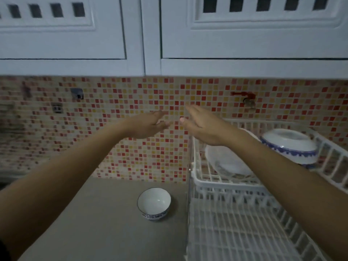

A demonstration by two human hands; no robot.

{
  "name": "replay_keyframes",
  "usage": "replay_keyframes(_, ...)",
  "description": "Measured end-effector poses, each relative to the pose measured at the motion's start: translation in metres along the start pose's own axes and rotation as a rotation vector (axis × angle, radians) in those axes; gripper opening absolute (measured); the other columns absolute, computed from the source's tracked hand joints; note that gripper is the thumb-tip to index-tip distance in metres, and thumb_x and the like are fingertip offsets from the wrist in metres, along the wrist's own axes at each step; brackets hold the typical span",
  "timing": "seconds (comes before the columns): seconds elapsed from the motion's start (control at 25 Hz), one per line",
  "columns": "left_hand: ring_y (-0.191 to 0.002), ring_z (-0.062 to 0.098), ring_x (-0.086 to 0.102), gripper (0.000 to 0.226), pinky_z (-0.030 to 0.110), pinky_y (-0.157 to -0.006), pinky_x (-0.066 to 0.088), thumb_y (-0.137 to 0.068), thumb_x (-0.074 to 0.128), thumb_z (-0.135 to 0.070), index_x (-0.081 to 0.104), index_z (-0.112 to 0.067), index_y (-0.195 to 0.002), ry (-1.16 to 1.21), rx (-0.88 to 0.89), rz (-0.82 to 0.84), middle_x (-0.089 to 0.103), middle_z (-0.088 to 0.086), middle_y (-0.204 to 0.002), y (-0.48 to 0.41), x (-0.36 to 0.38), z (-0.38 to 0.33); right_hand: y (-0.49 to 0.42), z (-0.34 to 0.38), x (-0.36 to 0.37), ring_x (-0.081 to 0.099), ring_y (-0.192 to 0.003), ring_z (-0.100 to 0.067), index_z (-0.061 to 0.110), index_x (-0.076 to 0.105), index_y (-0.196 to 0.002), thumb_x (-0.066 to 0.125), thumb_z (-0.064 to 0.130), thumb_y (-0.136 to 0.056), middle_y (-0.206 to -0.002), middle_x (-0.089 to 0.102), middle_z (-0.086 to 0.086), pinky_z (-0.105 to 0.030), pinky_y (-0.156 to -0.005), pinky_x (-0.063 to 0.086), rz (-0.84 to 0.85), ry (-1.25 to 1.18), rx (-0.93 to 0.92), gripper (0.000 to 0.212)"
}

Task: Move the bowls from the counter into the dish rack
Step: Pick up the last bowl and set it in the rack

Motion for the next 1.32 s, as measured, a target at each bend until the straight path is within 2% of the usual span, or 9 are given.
replay_keyframes(0.2,-0.147,0.024,0.015,0.07,0.038,-0.118,0.013,-0.095,0.021,-0.054,0.01,-0.013,-0.151,0.012,-0.101,0.03,0.012,0.007,-0.16,0.01,0.026,0.098,-0.068,0.065,0.071,0.011,-0.147,-0.025,0.01,0.009,-0.15,0.029,0.049,-0.097,-0.16,0.008,-0.009,-0.042,-0.119,0.017,0.09,0.002,0.157,0.069)
replay_keyframes(0.44,-0.145,0.028,0.02,0.068,0.041,-0.118,0.019,-0.097,0.022,-0.05,0.016,-0.006,-0.149,0.113,-0.214,0.308,0.018,0.012,-0.158,-0.001,0.134,0.166,-0.1,0.072,0.181,0.027,-0.141,-0.033,0.005,0.016,-0.148,0.04,0.044,-0.096,-0.156,0.02,-0.014,-0.043,-0.115,0.028,0.335,0.019,0.467,0.069)
replay_keyframes(0.64,-0.143,0.03,0.026,0.066,0.04,-0.114,0.023,-0.099,0.023,-0.045,0.019,0.001,-0.147,0.226,-0.309,0.493,0.023,0.017,-0.155,0.006,0.237,0.18,-0.065,0.047,0.286,0.017,-0.144,-0.033,0.002,0.009,-0.149,0.041,0.042,-0.096,-0.158,0.008,-0.016,-0.043,-0.114,0.025,0.425,-0.052,0.631,0.074)
replay_keyframes(0.84,-0.126,0.035,0.047,0.06,0.038,-0.1,0.039,-0.099,0.027,-0.044,0.037,0.004,-0.134,0.338,-0.478,0.437,0.046,0.024,-0.138,0.001,0.329,0.189,-0.034,0.018,0.362,0.039,-0.132,-0.034,-0.002,0.019,-0.145,0.042,0.047,-0.094,-0.15,0.027,-0.021,-0.04,-0.104,0.038,0.3,-0.031,0.841,0.074)
replay_keyframes(1.0,-0.121,0.039,0.05,0.061,0.04,-0.099,0.045,-0.097,0.033,-0.046,0.043,0.004,-0.129,0.612,-0.681,0.38,0.05,0.027,-0.131,-0.006,0.379,0.173,-0.018,0.003,0.415,0.044,-0.129,-0.033,0.0,0.032,-0.138,0.048,0.049,-0.09,-0.14,0.043,-0.019,-0.043,-0.102,0.042,0.259,-0.179,1.09,0.07)
replay_keyframes(1.12,-0.105,0.041,0.059,0.048,0.044,-0.091,0.052,-0.096,0.037,-0.034,0.047,0.006,-0.121,0.771,-0.773,0.254,0.055,0.028,-0.123,-0.015,0.396,0.164,-0.018,-0.004,0.432,0.05,-0.123,-0.035,-0.001,0.039,-0.133,0.049,0.029,-0.094,-0.136,0.05,-0.019,-0.04,-0.099,0.042,0.251,-0.342,1.143,0.05)
replay_keyframes(1.2,-0.089,0.036,0.06,0.037,0.04,-0.07,0.059,-0.094,0.036,-0.015,0.047,0.009,-0.12,0.938,-0.843,0.192,0.054,0.027,-0.123,-0.02,0.398,0.162,-0.019,-0.007,0.433,0.053,-0.121,-0.034,-0.001,0.041,-0.131,0.05,0.014,-0.09,-0.134,0.052,-0.019,-0.037,-0.097,0.044,0.29,-0.367,1.143,0.045)
replay_keyframes(1.28,-0.089,0.035,0.058,0.035,0.033,-0.058,0.06,-0.093,0.034,-0.005,0.045,0.01,-0.123,1.005,-0.866,0.18,0.05,0.026,-0.124,-0.021,0.393,0.16,-0.018,-0.004,0.432,0.055,-0.119,-0.034,-0.001,0.044,-0.128,0.052,0.008,-0.087,-0.132,0.053,-0.019,-0.036,-0.095,0.046,0.293,-0.366,1.139,0.043)
replay_keyframes(1.32,-0.096,0.037,0.059,0.035,0.035,-0.064,0.06,-0.093,0.034,-0.003,0.044,0.01,-0.124,1.033,-0.876,0.178,0.049,0.025,-0.124,-0.019,0.389,0.16,-0.017,0.0,0.429,0.057,-0.117,-0.034,-0.001,0.046,-0.127,0.052,0.007,-0.086,-0.131,0.055,-0.019,-0.036,-0.095,0.048,0.276,-0.37,1.138,0.042)
Point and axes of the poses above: each hand's wrist, its own y-axis away from the middle knuckle, its own x-axis out of the palm, z = x × y, the point moved 1 cm from there along -y, towards the middle knuckle
